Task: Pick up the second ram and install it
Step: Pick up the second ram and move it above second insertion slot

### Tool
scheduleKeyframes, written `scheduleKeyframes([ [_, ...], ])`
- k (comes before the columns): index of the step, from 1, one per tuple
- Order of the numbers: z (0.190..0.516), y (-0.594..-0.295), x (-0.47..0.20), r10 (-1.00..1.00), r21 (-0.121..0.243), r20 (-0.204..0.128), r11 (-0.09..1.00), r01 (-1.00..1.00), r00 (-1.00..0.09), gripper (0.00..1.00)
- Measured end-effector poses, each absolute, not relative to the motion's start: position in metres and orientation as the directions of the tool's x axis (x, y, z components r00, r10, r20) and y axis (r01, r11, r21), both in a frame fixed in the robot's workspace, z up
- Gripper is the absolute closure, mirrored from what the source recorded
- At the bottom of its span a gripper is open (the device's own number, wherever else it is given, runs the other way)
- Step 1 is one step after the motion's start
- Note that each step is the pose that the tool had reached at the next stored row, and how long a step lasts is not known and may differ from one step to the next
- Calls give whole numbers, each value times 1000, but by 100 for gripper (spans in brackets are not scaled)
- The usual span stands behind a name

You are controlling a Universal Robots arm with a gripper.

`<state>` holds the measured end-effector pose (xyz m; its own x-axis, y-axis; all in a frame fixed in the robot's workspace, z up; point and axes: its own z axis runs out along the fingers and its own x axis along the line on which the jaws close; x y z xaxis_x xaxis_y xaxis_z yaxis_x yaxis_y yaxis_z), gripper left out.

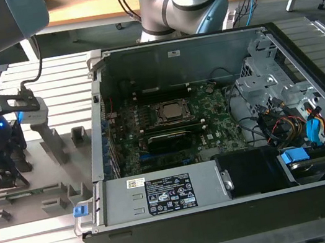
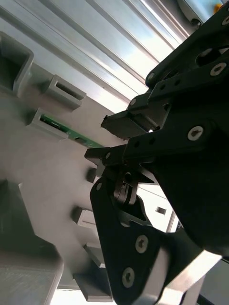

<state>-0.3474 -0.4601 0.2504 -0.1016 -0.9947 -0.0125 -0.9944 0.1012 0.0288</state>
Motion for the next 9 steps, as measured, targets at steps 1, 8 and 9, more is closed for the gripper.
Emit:
scheduleKeyframes([
  [1,249,-460,-347,-995,29,-12,101,-994,-102,64],
  [8,236,-460,-347,-995,29,-12,101,-994,-102,64],
  [9,234,-460,-347,-995,29,-12,101,-994,-102,64],
])
